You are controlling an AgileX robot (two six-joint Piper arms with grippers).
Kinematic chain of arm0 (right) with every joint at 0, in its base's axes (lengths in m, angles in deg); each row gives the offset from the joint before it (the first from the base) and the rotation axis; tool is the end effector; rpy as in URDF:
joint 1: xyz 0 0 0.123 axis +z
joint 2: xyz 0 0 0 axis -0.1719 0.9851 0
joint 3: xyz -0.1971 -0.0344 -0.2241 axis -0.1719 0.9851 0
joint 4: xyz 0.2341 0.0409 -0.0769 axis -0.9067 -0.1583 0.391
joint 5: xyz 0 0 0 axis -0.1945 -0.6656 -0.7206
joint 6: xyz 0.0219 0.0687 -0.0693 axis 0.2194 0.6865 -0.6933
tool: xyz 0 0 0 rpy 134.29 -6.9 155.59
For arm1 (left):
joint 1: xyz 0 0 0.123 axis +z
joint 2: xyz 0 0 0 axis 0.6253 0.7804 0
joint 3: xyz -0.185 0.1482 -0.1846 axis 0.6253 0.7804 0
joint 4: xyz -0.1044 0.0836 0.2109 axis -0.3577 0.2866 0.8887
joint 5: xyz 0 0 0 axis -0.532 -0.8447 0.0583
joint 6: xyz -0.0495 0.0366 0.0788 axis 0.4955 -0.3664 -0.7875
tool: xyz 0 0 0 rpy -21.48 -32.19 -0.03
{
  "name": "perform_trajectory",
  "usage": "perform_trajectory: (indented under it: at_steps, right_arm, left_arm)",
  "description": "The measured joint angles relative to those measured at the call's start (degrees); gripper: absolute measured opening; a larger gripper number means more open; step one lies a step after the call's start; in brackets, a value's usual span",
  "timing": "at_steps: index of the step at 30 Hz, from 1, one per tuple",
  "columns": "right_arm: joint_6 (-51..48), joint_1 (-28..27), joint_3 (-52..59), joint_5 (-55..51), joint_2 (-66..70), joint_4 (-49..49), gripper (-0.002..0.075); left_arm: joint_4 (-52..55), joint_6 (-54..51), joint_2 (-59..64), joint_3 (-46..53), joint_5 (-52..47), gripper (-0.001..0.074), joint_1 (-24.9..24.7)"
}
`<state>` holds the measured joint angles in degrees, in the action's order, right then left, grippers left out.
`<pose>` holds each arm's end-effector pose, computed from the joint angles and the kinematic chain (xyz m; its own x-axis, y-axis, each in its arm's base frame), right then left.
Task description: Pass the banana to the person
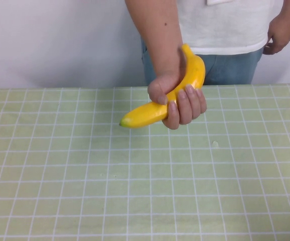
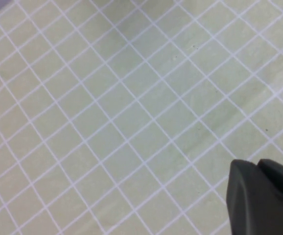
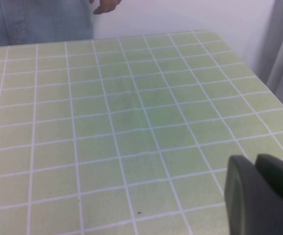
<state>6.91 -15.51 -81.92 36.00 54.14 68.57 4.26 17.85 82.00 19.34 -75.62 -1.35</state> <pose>0.0431 -0.0136 0.1739 -0.2215 0.0444 -0.9742 0.1931 0.9812 0.0008 0.0748 -0.0393 0.3481 -0.4487 0.6419 -0.6218 0.6469 0.7133 0.2695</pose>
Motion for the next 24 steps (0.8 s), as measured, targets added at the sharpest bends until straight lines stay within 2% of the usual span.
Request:
perform_trajectory:
  at_steps: [6,12,15,17,20,24]
  right_arm:
    - [0.0,0.0,0.0,0.0,0.0,0.0,-0.0009]
    - [0.0,0.0,0.0,0.0,0.0,0.0,-0.0009]
    - [0.0,0.0,0.0,0.0,0.0,0.0,-0.0009]
    - [0.0,0.0,0.0,0.0,0.0,0.0,-0.0009]
    - [0.0,0.0,0.0,0.0,0.0,0.0,-0.0009]
    - [0.0,0.0,0.0,0.0,0.0,0.0,-0.0009]
  left_arm:
    - [2.0,1.0,0.0,0.0,2.6,-0.0002,0.0]
    - [8.2,8.2,0.1,0.0,10.2,-0.0003,0.9]
    - [9.6,9.0,0.1,0.1,15.6,-0.0003,4.6]
    - [8.3,7.6,0.0,0.2,19.5,-0.0003,8.8]
    - [3.1,0.8,-1.5,2.3,26.4,-0.0003,16.4]
    - [-4.4,-8.6,-6.1,8.9,38.3,-0.0003,23.1]
